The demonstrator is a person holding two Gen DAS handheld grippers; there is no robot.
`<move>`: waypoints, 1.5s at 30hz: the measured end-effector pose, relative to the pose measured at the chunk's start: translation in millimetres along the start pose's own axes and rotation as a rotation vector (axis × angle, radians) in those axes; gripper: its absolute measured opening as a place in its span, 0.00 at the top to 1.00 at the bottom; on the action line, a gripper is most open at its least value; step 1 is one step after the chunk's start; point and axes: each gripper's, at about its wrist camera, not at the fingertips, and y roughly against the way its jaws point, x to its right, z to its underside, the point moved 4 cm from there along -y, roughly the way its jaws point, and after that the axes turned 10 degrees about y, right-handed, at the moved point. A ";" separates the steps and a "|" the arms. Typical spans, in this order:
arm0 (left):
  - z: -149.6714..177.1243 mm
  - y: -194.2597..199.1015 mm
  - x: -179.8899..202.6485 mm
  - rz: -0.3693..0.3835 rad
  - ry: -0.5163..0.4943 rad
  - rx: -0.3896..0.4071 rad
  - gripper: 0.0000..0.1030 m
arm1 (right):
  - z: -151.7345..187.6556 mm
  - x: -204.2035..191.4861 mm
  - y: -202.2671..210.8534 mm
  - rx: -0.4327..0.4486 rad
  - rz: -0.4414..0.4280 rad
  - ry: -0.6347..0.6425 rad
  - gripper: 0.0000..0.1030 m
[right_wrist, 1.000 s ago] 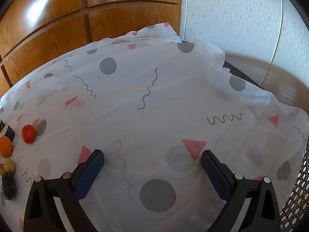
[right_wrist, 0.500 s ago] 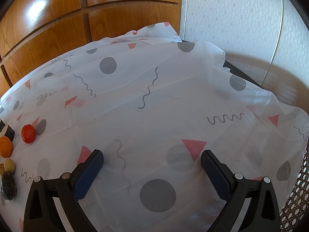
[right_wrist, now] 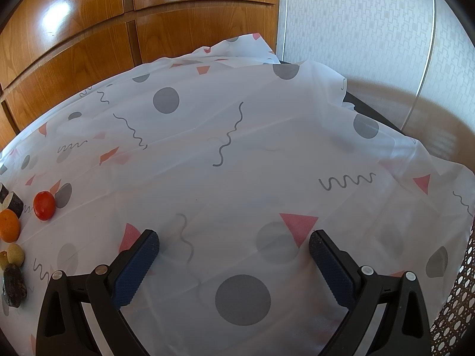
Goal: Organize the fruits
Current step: 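Carry the dark fruit into the pink tray and open the left gripper, then reach the right gripper to the small yellow fruit and close on it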
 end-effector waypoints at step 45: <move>26.4 40.8 -45.0 0.005 0.106 0.052 0.13 | -22.2 -215.1 50.0 -0.148 -0.614 0.540 0.62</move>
